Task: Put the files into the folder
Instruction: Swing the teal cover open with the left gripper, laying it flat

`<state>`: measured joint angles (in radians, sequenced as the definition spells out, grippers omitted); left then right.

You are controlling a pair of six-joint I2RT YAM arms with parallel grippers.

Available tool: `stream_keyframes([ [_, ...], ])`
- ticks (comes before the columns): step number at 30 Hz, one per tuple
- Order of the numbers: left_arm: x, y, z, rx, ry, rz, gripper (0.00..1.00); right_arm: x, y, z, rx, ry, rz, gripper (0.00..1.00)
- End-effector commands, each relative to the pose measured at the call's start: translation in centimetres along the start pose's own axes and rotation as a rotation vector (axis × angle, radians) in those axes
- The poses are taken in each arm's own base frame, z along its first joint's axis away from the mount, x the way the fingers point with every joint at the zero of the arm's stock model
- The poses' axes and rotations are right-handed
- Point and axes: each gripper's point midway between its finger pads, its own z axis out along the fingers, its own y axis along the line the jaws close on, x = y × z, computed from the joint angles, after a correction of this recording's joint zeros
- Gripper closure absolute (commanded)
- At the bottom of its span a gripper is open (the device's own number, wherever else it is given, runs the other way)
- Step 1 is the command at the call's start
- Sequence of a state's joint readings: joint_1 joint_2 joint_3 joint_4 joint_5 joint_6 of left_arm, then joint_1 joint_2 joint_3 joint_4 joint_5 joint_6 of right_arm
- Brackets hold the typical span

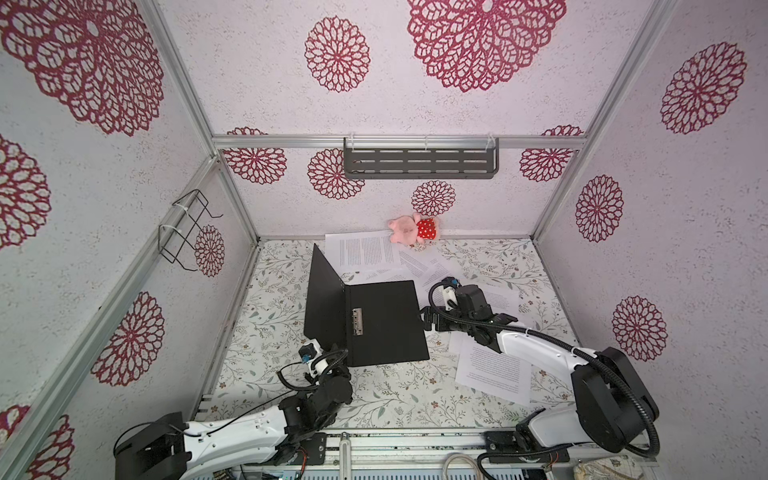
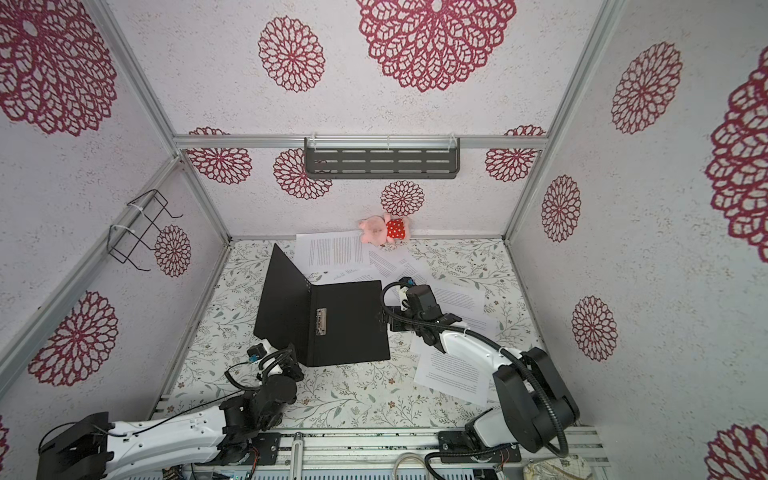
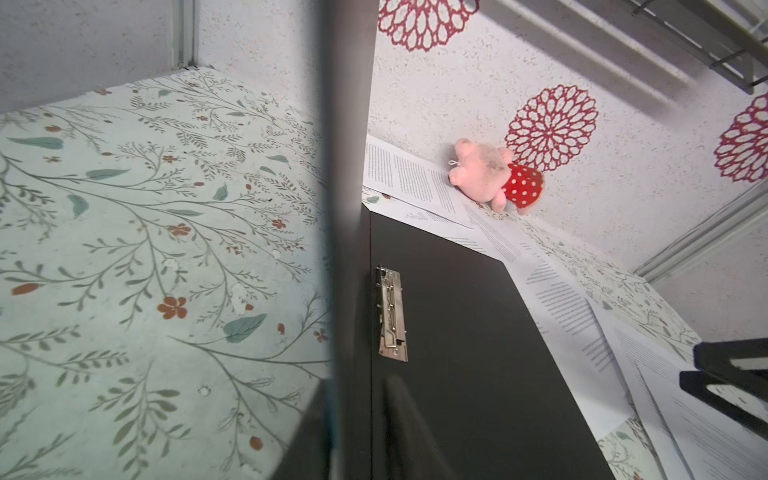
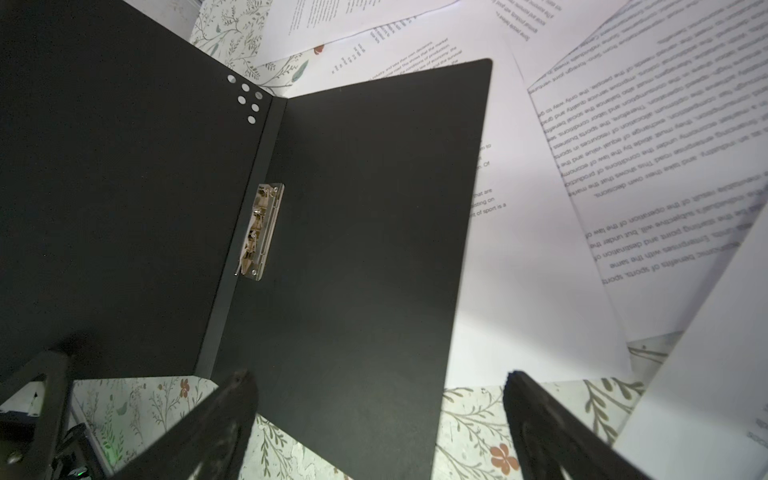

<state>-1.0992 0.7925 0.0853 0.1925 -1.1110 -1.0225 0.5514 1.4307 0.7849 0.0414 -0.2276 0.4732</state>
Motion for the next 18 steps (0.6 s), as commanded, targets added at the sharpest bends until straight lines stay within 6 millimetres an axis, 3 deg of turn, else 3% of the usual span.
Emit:
stream_keyframes([
  [1, -1.6, 2.0, -0.5, -0.076, -0.058, -0.080, 0.45, -1.8, 1.0, 0.2, -0.014, -0.048, -0.001, 0.05],
  [4, -3.8, 3.5, -1.4, -0.126, -0.113, -0.129, 0.23, -2.1, 1.2, 0.6, -0.015, -0.042, -0.007, 0.05],
  [7, -6.8, 5.4, -2.7, -0.171, -0.187, -0.213, 0.14, -2.5, 1.6, 1.1, -0.022, -0.036, -0.014, 0.06],
  [9, -8.9, 5.7, -3.5, -0.174, -0.223, -0.222, 0.01, -2.7, 1.6, 1.3, -0.022, -0.033, -0.016, 0.06],
  [15, -14.3, 5.0, -5.2, -0.204, -0.295, -0.142, 0.01, -2.8, 1.7, 1.9, -0.026, -0.028, -0.022, 0.06],
  [18, -16.4, 6.5, -6.4, -0.252, -0.306, -0.174, 0.01, -2.7, 1.9, 2.2, -0.028, -0.018, -0.024, 0.06],
])
